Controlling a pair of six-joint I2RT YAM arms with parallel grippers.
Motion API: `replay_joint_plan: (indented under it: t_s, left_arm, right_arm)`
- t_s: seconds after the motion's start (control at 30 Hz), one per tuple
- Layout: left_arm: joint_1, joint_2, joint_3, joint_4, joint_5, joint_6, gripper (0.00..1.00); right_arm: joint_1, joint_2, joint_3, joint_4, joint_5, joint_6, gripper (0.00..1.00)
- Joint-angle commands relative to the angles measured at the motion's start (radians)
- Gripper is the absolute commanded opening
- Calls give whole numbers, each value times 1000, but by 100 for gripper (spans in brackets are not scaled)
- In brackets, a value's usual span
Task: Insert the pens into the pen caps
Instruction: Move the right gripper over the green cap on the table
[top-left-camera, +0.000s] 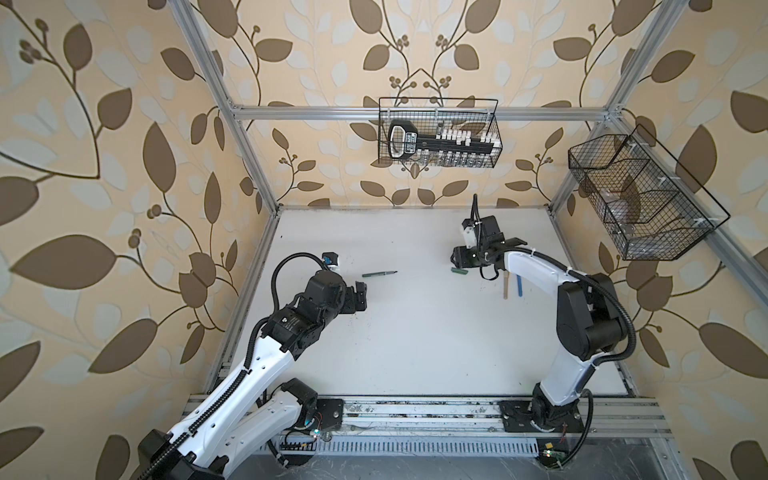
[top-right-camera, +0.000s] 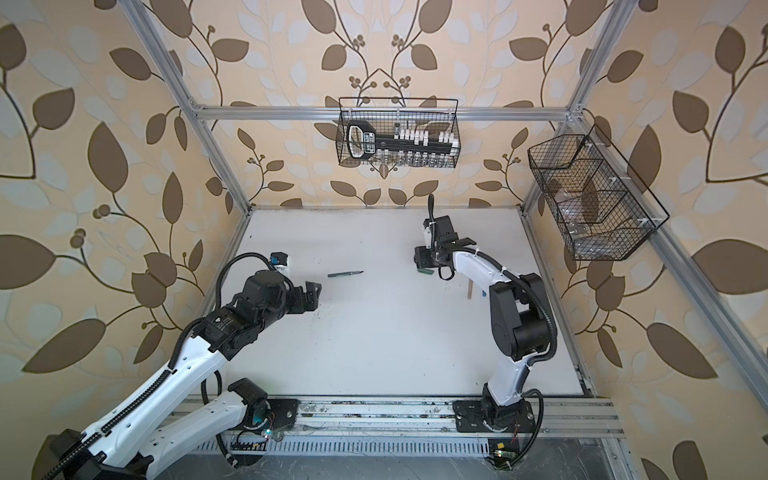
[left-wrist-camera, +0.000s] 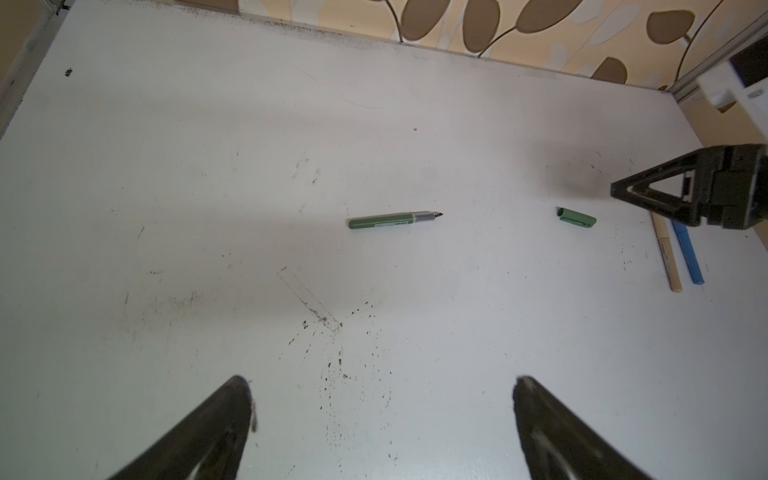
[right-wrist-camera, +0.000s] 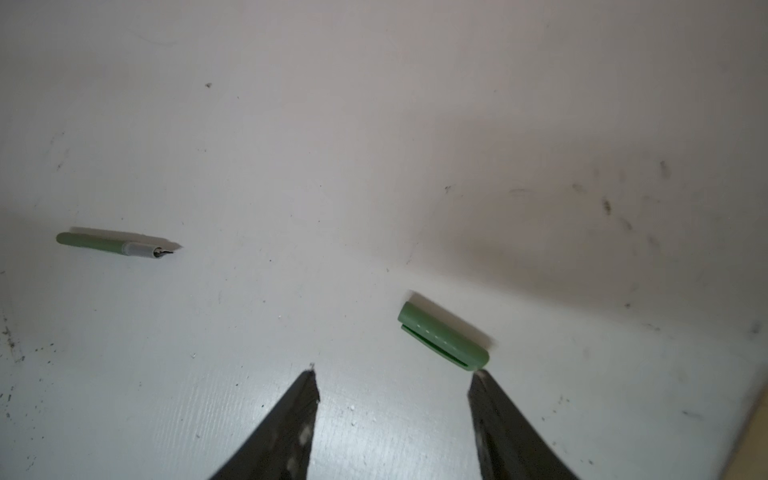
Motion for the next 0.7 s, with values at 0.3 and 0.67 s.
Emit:
replay_joint_plan:
  t_s: [0.3,0.67]
  left_arm:
    - [-2,-26,-7,15,-13,-2,99]
    - [-1,-12,0,9,-37,20,99]
  right_arm:
    - [-26,118,21,50,-91,-30,61]
    - [-24,186,94,13,-142,-51,61]
